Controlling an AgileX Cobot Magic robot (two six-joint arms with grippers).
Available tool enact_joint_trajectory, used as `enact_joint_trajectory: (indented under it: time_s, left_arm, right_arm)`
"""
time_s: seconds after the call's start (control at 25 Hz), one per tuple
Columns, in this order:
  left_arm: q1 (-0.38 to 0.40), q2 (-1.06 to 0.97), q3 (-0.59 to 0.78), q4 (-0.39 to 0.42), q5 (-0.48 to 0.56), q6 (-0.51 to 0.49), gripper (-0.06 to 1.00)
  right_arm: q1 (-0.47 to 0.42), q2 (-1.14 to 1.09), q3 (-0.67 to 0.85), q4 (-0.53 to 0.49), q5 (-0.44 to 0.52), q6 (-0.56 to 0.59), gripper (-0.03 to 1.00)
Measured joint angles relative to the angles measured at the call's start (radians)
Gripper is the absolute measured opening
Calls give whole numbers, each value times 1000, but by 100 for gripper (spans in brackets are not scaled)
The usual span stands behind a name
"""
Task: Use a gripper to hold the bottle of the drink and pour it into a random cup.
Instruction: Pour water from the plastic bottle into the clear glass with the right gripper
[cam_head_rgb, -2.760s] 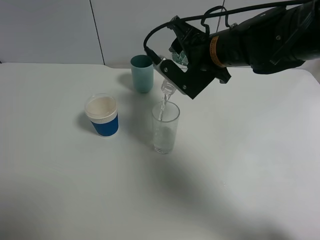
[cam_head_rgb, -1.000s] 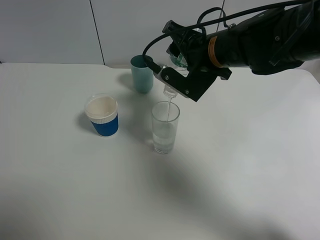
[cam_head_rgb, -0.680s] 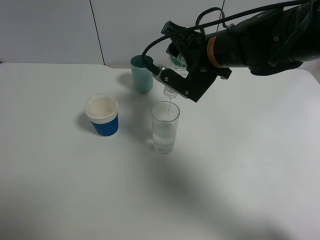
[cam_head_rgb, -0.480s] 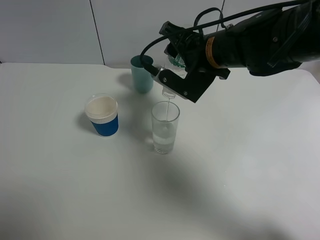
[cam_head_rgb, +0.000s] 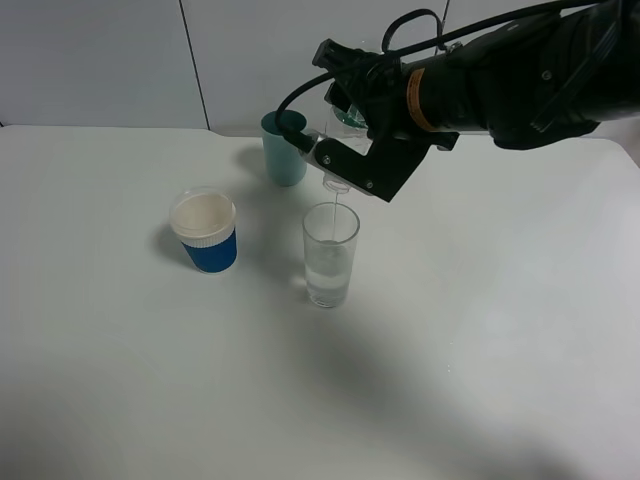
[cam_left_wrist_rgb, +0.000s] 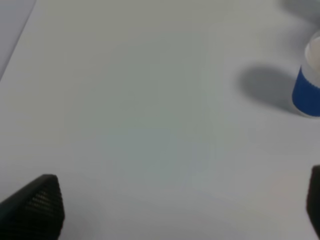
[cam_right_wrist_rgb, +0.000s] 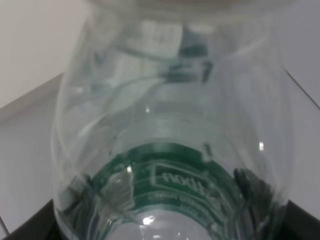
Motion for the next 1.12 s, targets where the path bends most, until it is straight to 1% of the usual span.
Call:
enact_joint_trajectory:
  time_s: [0.2,0.52,0.84,1.12]
  left_arm:
    - [0,0,0,0,0,0,98]
    - [0,0,0,1,0,0,98]
    - [0,0,0,1,0,0,98]
    - [0,0,0,0,0,0,98]
  right_arm:
    - [10,0,0,0,8,-7,57]
    - [31,0,0,0,23,-76,57]
    - [53,0,-24,0,54,-88,57]
    - [61,-1,-40,0,55,-92,57]
